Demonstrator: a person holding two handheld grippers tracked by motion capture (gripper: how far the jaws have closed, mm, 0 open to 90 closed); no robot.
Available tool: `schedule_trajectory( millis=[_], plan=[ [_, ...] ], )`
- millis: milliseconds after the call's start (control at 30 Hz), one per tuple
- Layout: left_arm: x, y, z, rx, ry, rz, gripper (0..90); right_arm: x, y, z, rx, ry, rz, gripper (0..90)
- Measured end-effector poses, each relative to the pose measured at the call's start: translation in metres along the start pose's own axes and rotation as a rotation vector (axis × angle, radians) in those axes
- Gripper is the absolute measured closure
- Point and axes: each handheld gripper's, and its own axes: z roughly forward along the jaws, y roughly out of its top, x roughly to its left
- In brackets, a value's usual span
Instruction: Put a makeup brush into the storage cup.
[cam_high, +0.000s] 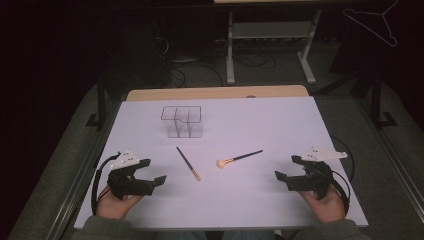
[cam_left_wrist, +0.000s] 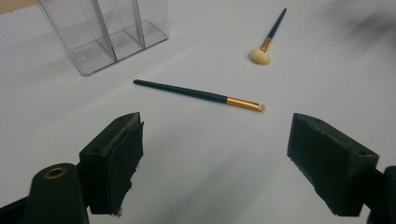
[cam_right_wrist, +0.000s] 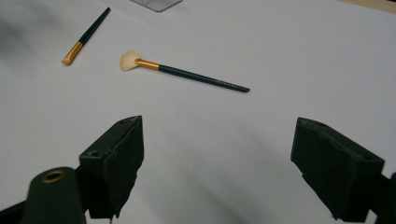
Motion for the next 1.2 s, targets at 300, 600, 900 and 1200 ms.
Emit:
schedule_trajectory(
  millis=[300,600,900,1200],
  plan=[
    [0.000,-0.002,-0.005,-0.007,0.004,-0.010,17.8,0.009,0.006,0.002,0.000,0.002,-0.016,16.3],
    [-0.001,-0.002,-0.004,-0.007,0.004,-0.001,17.8,0.019,0.011,0.006,0.003,0.022,-0.033,16.3],
    [-0.001,-0.003,-0.005,-0.007,0.007,-0.001,18.5,0.027,0.017,0.011,0.008,0.041,-0.050,16.3],
    [-0.002,-0.003,-0.005,-0.005,0.010,0.002,18.8,0.033,0.025,0.014,0.013,0.049,-0.058,17.3]
  ],
)
